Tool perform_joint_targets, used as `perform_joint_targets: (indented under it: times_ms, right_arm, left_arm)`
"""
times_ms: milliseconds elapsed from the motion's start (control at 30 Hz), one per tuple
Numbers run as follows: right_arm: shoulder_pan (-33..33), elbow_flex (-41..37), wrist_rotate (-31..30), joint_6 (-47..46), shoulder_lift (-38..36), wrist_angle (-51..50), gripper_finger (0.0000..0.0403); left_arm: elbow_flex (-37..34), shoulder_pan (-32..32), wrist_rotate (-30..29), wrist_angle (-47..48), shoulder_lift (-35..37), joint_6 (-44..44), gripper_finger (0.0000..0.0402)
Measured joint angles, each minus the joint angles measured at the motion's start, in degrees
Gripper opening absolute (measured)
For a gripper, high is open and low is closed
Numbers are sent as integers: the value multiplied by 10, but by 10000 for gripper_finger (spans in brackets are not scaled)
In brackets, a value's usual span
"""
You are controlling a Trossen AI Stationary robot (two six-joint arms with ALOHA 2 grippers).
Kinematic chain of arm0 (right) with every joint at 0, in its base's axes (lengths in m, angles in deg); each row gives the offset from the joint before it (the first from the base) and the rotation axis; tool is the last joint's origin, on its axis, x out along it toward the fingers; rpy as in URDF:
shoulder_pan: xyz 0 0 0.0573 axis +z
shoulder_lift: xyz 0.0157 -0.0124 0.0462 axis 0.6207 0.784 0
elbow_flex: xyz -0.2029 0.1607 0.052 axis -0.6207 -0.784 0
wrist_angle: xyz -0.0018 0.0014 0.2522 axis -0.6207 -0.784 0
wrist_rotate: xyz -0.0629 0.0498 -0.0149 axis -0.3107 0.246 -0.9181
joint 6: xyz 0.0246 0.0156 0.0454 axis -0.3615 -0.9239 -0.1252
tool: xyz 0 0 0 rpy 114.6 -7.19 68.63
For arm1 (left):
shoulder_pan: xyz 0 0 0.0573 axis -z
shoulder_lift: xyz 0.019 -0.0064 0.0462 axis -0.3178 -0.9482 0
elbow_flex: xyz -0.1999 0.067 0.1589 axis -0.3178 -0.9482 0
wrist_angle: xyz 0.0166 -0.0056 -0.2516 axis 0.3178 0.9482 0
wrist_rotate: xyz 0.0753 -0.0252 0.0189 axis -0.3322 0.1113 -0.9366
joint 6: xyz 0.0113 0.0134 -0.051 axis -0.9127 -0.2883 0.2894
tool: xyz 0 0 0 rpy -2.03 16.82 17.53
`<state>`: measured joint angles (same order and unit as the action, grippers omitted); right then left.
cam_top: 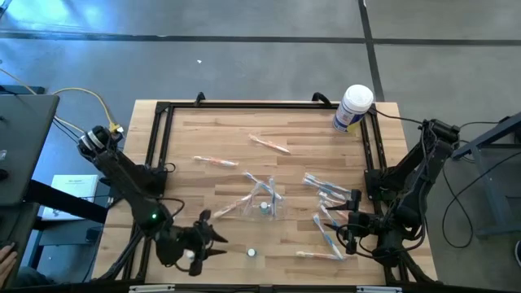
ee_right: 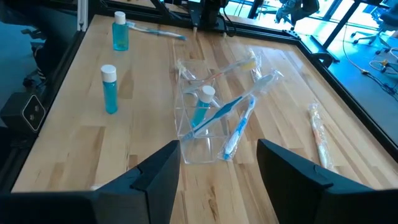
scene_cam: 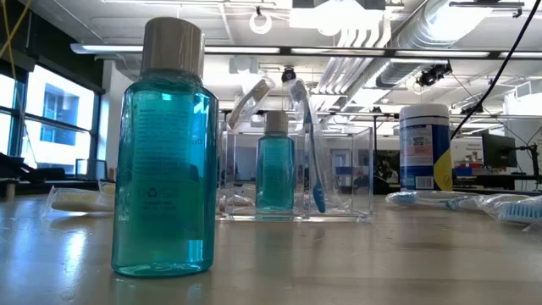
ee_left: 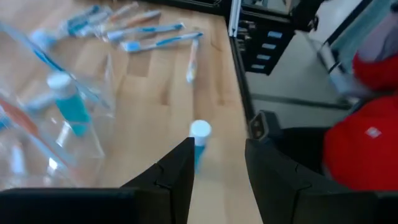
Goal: Pick & Place toothbrushing station
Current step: Put the blue mouthwash into the transparent organizer
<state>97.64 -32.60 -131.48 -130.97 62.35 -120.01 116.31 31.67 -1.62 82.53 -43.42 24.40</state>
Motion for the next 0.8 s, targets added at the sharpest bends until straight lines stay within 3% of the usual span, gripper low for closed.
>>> perform_joint_targets:
  times_ms: [233, 567, 700, 800]
  right_arm:
    - [0, 0, 0, 0, 0, 0, 205]
    - [0, 0, 0, 0, 0, 0, 205]
    - [0, 0, 3, 0, 0, 0, 205]
    - [0, 0, 3, 0, 0, 0, 205]
  left_arm:
    - [6, 24, -23, 28, 0, 20, 129]
    - [93, 9, -30, 77, -3, -83, 109]
    - [146, -3, -9, 111, -51, -86, 103]
    - [224, -11, 7, 181, -107, -94, 102]
